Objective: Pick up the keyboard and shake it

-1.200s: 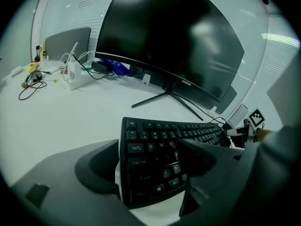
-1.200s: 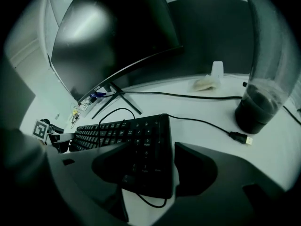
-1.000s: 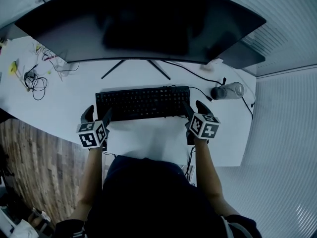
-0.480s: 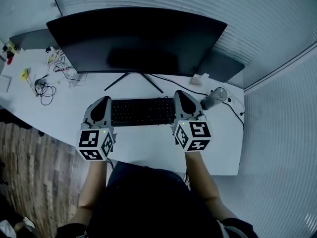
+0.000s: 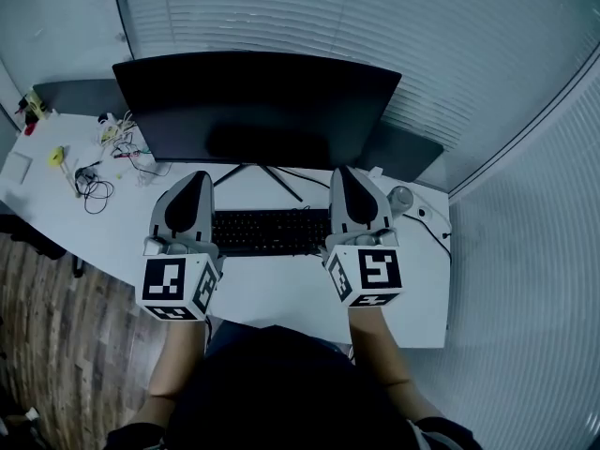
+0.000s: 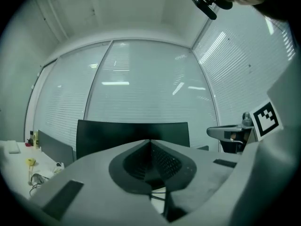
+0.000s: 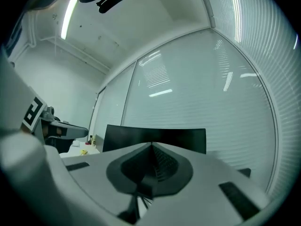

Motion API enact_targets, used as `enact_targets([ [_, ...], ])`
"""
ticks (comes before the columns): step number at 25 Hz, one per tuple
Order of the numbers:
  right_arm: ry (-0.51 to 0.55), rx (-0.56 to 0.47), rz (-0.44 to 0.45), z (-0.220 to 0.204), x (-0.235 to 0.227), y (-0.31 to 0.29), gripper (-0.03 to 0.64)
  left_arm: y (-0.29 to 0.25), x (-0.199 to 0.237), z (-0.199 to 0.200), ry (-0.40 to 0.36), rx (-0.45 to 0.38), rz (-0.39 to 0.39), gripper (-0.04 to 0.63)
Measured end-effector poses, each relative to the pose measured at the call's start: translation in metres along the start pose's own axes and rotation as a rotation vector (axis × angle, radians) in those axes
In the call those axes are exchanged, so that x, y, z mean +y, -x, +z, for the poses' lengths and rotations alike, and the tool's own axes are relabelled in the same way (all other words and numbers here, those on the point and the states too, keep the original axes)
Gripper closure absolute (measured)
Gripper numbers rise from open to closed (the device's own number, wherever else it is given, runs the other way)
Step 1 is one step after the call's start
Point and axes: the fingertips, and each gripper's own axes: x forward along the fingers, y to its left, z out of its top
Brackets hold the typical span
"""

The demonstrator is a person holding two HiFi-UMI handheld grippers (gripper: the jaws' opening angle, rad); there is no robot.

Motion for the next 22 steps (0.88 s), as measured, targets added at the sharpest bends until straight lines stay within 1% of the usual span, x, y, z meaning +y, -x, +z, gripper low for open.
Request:
enact_targets([
  [6,-0.042,-0.004,0.019,-0.002,0.002,0.008,0.589,0.006,-0.013,0.001,-0.005,0.005,-0.011,0.572],
  [16,-0.051,-0.013,0.032,-0.007,0.004,0.013,0.591,0.009,-0.02,-0.005,0.001,0.002,-0.008,0.571],
  [22,-0.036,-0.025,0.03,-0.003,-0.004,0.014,0.591,0.003,-0.025,-0.005,-0.006,0.001,-0.012,0.571],
])
